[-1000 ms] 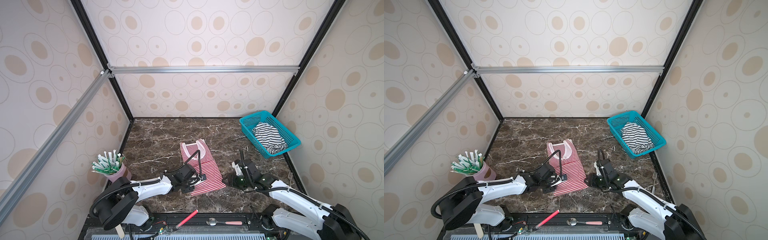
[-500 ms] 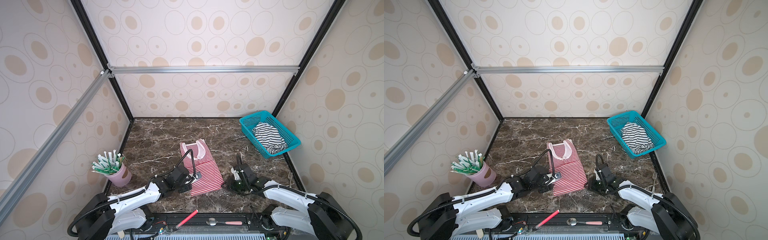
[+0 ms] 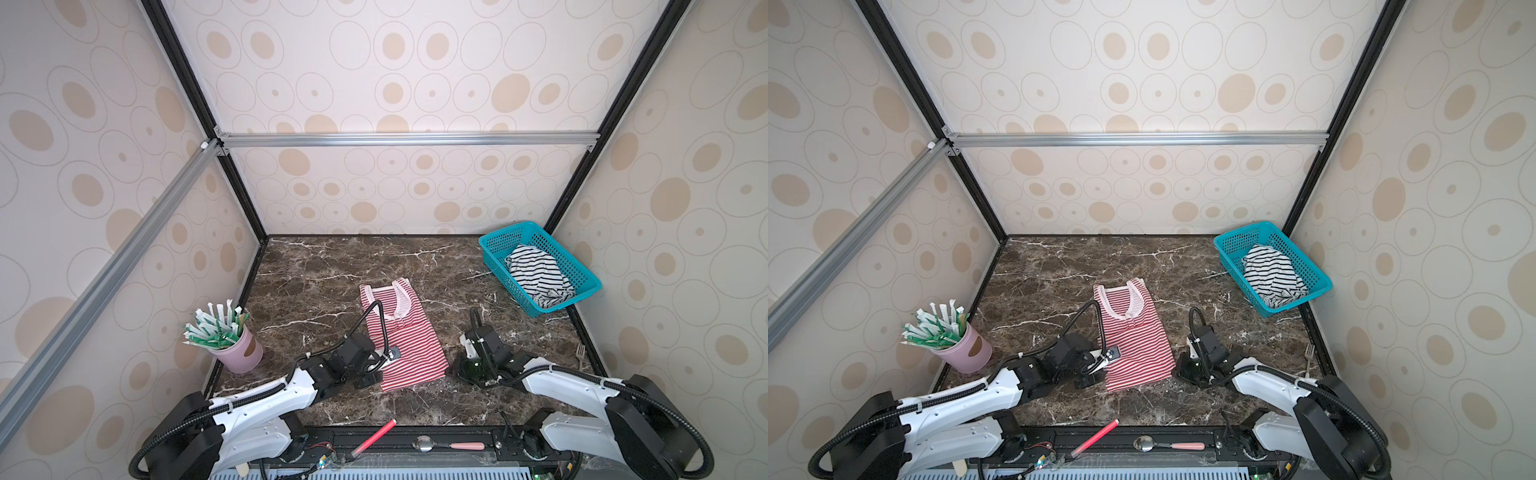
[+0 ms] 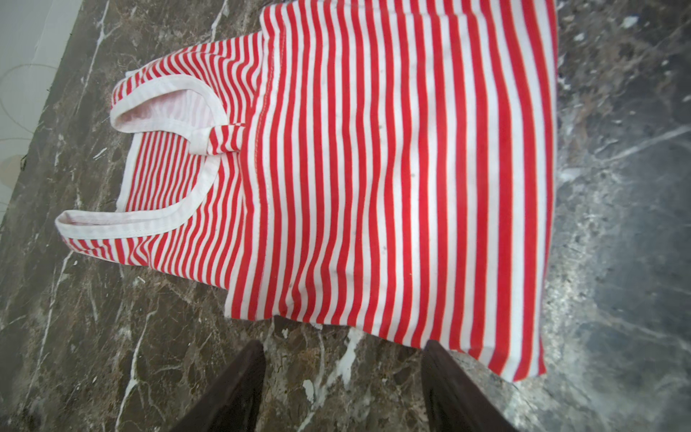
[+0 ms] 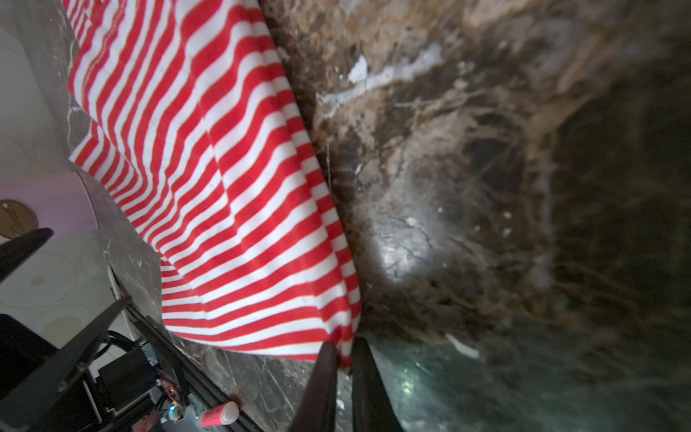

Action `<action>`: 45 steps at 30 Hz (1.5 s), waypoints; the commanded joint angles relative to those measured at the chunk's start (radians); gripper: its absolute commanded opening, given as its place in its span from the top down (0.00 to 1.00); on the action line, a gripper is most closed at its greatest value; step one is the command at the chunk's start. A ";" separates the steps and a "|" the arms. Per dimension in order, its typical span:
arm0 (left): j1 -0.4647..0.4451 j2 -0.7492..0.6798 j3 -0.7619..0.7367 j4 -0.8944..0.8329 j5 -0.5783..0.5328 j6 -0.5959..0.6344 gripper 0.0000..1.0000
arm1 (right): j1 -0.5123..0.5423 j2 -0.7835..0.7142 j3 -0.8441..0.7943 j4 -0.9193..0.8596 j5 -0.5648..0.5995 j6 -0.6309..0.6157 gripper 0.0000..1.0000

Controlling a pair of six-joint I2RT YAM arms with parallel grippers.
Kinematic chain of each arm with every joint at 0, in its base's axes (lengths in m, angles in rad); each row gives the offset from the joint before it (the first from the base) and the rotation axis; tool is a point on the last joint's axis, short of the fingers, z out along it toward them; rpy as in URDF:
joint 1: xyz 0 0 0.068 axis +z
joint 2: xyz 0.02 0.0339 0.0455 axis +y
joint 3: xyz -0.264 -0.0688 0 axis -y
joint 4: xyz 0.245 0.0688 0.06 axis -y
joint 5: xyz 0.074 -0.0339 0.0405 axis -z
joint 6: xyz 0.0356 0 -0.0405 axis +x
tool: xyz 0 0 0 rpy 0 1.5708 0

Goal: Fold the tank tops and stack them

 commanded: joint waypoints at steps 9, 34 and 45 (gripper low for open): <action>-0.017 0.032 0.067 -0.133 0.214 0.066 0.32 | 0.005 -0.064 0.094 -0.053 -0.034 0.025 1.00; -0.133 0.128 0.087 -0.100 0.244 0.083 0.55 | 0.007 0.033 0.252 -0.027 -0.052 0.050 1.00; -0.136 0.209 0.092 -0.039 0.198 0.094 0.48 | 0.009 0.003 0.228 -0.028 -0.049 0.060 1.00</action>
